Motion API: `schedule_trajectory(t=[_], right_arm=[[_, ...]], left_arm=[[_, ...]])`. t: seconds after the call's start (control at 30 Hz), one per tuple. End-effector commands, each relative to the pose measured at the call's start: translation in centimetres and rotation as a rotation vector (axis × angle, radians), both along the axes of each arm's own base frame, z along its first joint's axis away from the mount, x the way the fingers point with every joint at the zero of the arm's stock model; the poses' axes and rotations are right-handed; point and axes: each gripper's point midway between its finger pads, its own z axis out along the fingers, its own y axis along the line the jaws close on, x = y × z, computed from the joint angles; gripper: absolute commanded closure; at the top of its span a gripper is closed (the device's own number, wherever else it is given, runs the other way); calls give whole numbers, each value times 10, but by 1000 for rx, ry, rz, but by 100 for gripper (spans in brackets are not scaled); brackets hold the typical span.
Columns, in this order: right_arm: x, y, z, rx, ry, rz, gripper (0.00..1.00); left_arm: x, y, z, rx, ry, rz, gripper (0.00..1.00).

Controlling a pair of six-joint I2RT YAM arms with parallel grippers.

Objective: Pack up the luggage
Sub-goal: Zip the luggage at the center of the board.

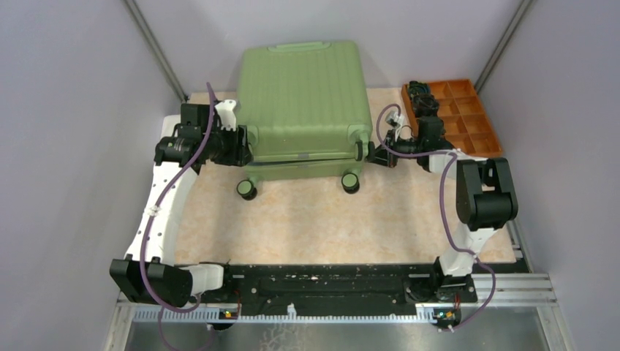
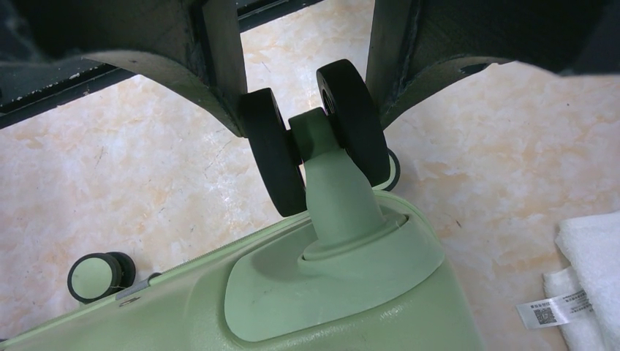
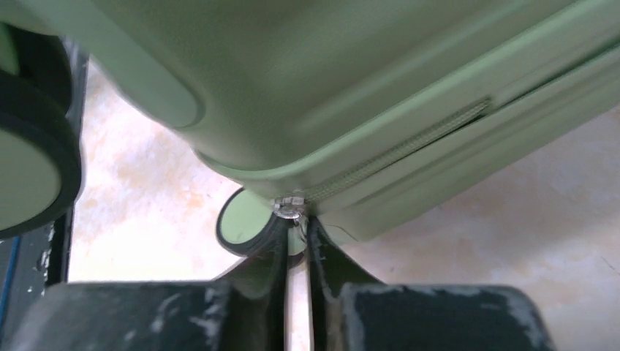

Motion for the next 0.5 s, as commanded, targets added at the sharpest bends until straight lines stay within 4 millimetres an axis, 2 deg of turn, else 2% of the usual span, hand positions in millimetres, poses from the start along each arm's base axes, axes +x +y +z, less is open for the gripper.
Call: schedule_trajectory(t=[0.0, 0.47], right_arm=[[8, 10, 25, -11, -141, -10, 100], [-8, -8, 30, -64, -127, -197, 100]], left_arm=[[27, -18, 74, -53, -300, -88, 100], [22, -16, 74, -41, -305, -86, 100]])
